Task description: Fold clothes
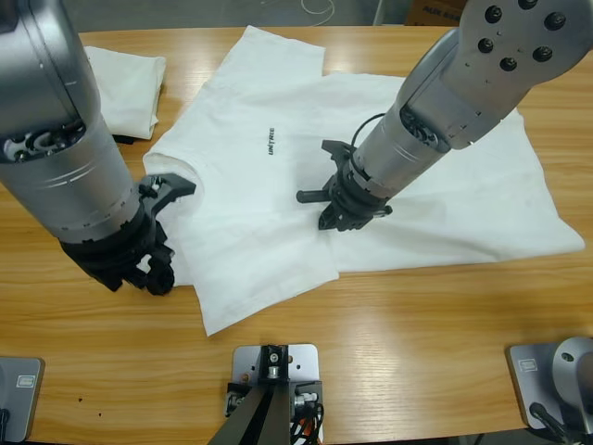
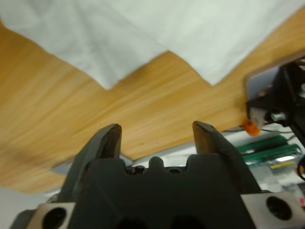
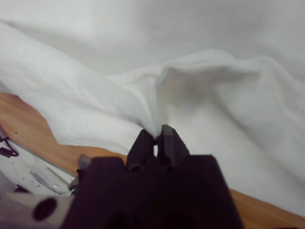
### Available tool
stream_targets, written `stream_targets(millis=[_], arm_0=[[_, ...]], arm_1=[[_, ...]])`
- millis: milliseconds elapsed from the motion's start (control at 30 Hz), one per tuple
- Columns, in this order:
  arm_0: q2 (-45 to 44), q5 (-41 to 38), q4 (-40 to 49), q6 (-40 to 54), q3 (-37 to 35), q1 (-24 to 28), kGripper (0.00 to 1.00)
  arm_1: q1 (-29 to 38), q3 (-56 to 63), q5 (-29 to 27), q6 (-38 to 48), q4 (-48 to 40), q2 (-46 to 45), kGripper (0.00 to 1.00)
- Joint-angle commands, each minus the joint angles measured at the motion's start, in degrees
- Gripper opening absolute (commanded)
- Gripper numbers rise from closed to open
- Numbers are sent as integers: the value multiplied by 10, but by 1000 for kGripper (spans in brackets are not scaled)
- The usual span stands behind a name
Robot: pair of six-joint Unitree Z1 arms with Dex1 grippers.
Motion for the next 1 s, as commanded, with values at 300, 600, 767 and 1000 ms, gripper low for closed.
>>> stream_targets(millis=[300, 600, 767, 1000], arm_0=[[-188, -97, -386, -228, 368, 116, 439], [-183, -120, -700, -334, 529, 136, 444], [-178, -116, -767, -345, 580, 142, 444], [-161, -115, -803, -352, 581, 142, 444]], arm_1=[[6, 0, -1, -4, -12, 24, 0], [6, 6, -1, -3, -17, 24, 0], [6, 7, -1, -2, -19, 25, 0], [7, 7, -1, -2, -19, 25, 0]])
